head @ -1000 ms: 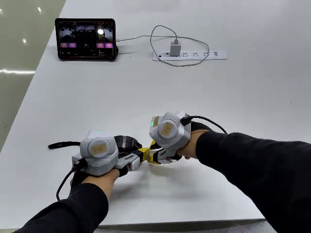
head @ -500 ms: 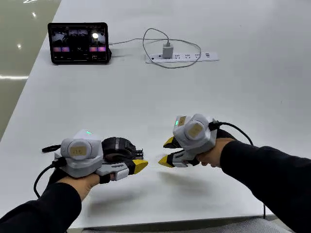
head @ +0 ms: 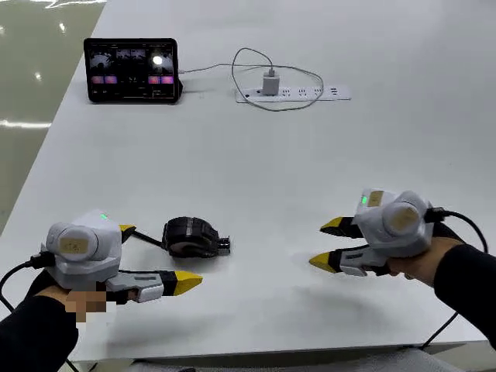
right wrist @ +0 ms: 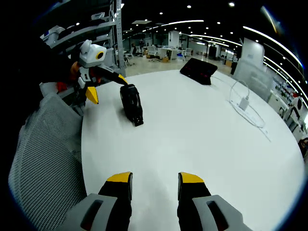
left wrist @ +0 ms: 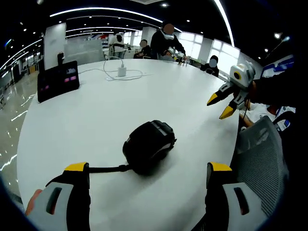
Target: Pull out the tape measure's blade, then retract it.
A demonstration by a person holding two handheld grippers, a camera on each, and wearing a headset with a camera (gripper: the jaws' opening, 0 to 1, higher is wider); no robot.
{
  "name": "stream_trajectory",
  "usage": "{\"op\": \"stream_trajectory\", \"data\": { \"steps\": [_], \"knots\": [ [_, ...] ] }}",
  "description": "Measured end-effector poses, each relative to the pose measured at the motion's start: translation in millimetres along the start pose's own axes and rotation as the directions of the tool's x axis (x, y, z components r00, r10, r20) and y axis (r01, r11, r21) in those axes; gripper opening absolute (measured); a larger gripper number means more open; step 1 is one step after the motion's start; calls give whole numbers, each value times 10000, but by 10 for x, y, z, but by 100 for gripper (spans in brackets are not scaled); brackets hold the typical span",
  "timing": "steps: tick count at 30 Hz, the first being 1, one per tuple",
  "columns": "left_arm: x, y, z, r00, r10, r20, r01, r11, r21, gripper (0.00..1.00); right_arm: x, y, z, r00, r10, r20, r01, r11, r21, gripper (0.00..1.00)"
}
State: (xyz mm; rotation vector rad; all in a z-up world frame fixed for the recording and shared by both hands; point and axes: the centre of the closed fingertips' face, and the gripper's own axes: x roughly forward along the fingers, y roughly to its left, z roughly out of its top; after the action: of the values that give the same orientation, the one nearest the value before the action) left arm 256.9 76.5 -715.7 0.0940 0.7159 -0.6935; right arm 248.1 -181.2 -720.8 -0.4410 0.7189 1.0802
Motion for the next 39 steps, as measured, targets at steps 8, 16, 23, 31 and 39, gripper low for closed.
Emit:
{"op": "stream_trajectory", "data": {
  "steps": [8,16,23,31,39],
  "knots": [
    [-186,96,-35,9998,42,-192,-33,9988,482,99,-355,-53,-285,9988,-460,-135,465,9982,376,49],
    [-299,210,-122,9992,257,-306,-239,9981,565,99,-646,-230,-579,9918,-1233,-338,1263,9856,1125,56],
    [-387,271,-176,9981,564,-243,-547,9963,659,99,-855,-217,-692,9900,-1375,-313,1405,9808,1356,76],
    [-489,283,-181,9986,465,-248,-444,9960,776,99,-940,-194,-679,9912,-1320,124,1285,9794,1560,99],
    [-510,314,-115,9982,592,-113,-581,9949,828,99,-994,-207,-912,9884,-1493,-267,1517,9737,1702,99]
  ]
}}
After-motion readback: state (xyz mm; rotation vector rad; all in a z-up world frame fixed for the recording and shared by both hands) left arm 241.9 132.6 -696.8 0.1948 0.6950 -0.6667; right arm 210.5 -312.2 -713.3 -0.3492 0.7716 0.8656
